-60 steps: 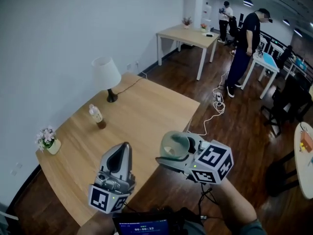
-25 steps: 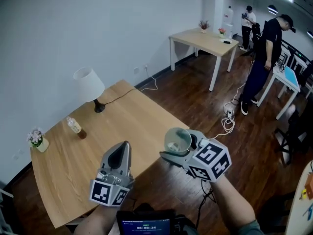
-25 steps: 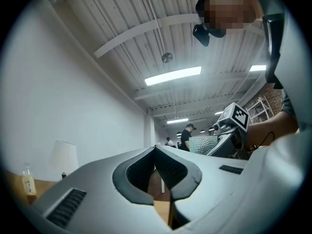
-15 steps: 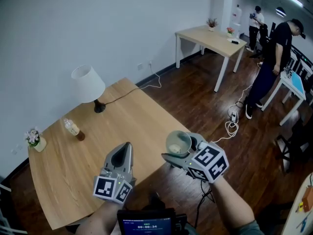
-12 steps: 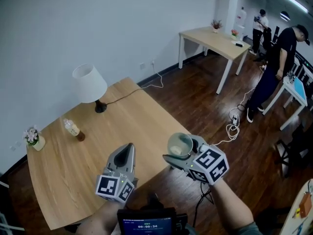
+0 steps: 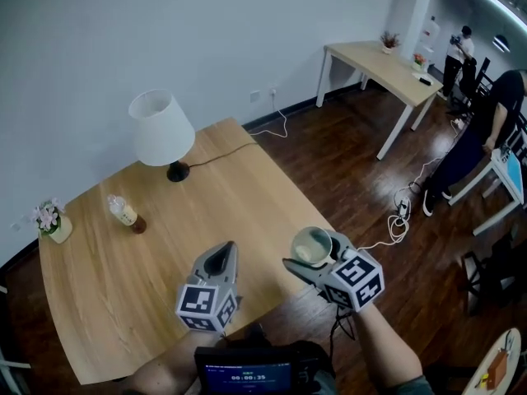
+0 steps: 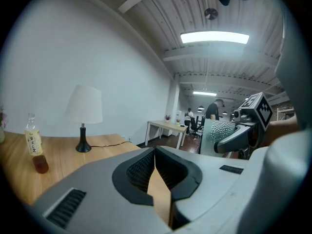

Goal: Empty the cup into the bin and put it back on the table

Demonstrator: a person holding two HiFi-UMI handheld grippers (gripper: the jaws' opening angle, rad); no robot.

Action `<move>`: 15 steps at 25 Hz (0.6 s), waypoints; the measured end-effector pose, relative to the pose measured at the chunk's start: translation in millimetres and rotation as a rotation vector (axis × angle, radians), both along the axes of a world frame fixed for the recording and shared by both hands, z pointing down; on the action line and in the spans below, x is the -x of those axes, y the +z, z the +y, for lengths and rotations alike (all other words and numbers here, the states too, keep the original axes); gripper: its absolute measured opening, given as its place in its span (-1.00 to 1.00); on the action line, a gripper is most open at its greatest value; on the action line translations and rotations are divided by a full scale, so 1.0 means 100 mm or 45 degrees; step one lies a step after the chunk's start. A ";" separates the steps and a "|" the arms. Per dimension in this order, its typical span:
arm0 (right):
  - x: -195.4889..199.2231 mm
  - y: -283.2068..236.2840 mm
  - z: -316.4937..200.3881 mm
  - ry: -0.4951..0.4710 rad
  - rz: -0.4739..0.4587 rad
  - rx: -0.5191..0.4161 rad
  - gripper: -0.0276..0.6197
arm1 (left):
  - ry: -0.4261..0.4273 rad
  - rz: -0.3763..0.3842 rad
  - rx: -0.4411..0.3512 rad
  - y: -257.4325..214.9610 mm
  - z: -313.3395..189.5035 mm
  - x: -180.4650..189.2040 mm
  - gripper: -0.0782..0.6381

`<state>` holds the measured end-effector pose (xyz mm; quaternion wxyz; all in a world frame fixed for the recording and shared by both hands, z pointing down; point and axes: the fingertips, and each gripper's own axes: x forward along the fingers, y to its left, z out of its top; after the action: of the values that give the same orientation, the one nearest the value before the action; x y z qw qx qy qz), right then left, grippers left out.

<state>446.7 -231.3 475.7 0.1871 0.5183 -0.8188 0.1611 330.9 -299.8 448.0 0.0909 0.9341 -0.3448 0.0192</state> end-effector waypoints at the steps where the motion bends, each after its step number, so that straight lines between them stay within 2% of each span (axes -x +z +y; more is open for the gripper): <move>1: 0.00 0.02 -0.05 -0.004 0.000 0.000 0.28 | -0.009 -0.013 0.018 0.06 -0.05 0.01 -0.78; 7: -0.08 0.31 -0.27 -0.018 0.012 0.047 0.28 | -0.053 -0.060 0.095 0.37 -0.23 0.02 -0.78; 15: -0.21 0.75 -0.60 -0.039 -0.016 0.077 0.28 | -0.162 -0.133 0.208 0.77 -0.38 -0.01 -0.78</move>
<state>467.9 -291.7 551.0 0.2001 0.4988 -0.8225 0.1861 332.4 -338.1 525.3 0.1496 0.8975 -0.4050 0.0900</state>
